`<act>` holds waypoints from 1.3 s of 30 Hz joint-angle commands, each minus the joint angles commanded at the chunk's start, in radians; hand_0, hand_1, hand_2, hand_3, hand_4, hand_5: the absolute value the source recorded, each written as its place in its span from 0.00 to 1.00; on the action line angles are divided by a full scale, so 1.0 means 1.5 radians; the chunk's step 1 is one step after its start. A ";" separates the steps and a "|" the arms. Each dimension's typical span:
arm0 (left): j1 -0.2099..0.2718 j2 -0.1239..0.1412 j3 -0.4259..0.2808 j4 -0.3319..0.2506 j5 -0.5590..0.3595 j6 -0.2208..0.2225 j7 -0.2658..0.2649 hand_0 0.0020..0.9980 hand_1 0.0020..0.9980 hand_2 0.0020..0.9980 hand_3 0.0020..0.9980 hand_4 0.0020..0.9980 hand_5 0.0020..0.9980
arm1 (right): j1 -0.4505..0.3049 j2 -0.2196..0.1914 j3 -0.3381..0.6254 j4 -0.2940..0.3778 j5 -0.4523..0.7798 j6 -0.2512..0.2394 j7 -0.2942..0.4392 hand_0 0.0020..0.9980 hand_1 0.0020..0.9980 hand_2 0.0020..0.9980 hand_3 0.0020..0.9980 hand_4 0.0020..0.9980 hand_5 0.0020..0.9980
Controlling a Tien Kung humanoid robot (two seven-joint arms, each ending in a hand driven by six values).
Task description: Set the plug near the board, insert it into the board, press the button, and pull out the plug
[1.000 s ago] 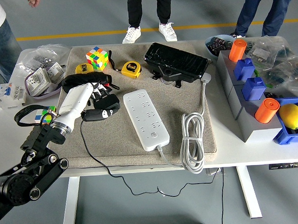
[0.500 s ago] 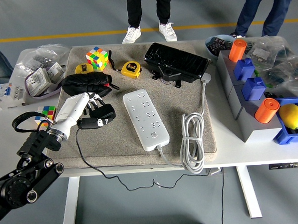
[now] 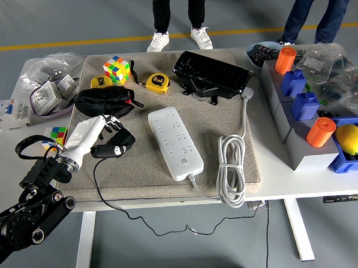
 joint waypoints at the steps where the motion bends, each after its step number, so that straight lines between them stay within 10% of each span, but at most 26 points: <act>1: 0.000 0.000 -0.001 -0.002 0.000 -0.001 0.000 0.37 0.60 0.61 0.63 0.96 0.30 | 0.000 0.000 0.001 0.001 0.000 0.000 0.000 0.60 0.60 0.55 0.55 0.76 0.23; 22: 0.023 0.013 -0.055 -0.055 -0.021 -0.012 -0.035 0.68 0.78 0.83 0.81 1.00 0.66 | 0.000 0.001 0.002 0.000 -0.001 0.001 0.000 0.60 0.60 0.55 0.55 0.76 0.22; 29: 0.032 0.006 -0.078 -0.056 -0.136 0.021 -0.131 0.69 0.76 0.79 0.78 1.00 0.58 | 0.004 0.003 -0.002 -0.004 0.002 0.001 -0.001 0.60 0.60 0.55 0.55 0.76 0.22; 39: 0.058 -0.017 -0.122 -0.040 -0.403 0.045 -0.179 0.60 0.68 0.69 0.67 0.95 0.44 | 0.012 0.007 -0.025 -0.021 0.020 0.001 -0.006 0.60 0.60 0.55 0.55 0.76 0.22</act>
